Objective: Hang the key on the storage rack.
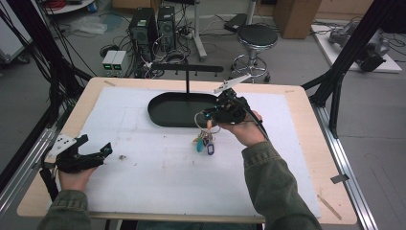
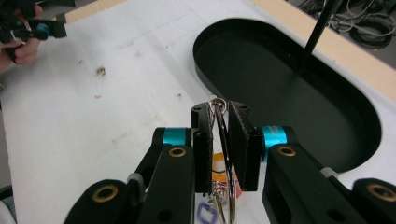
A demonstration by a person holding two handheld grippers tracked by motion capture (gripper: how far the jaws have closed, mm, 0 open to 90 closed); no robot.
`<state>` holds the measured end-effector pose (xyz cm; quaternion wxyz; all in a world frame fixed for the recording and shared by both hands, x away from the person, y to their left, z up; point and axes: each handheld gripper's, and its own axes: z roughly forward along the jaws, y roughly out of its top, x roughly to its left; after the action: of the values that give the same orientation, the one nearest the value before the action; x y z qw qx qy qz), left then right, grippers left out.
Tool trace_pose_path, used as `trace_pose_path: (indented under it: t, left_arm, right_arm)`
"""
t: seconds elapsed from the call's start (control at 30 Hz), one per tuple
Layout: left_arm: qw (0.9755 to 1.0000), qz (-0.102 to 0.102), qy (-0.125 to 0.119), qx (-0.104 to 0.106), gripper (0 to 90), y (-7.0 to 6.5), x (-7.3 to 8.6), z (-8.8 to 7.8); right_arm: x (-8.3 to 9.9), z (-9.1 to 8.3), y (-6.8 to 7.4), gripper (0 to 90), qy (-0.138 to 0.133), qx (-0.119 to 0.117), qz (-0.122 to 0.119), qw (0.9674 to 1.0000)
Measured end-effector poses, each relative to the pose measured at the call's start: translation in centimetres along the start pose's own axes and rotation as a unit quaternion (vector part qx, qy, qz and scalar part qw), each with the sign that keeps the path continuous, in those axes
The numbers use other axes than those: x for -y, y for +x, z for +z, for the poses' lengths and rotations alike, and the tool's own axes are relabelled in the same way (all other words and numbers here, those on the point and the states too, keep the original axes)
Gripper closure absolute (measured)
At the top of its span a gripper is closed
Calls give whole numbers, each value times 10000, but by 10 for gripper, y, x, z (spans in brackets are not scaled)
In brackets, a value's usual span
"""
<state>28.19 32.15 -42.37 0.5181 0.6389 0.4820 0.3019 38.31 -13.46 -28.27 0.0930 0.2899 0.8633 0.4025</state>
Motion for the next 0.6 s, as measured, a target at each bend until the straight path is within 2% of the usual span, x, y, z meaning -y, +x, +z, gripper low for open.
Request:
trace_pose_path:
  t: [0.43,0.53,0.6]
  left_arm:
    - [10000,-6,11,15,17,1,0,0]
    - [10000,-16,19,30,17,1,0,0]
    - [10000,-20,17,34,18,1,0,0]
  right_arm:
    - [-40,-11,-3,808,-37,50,-237,9997]
    - [-47,-13,-6,820,-89,10,-163,9998]
    - [-52,-13,-8,821,-80,68,-172,9998]
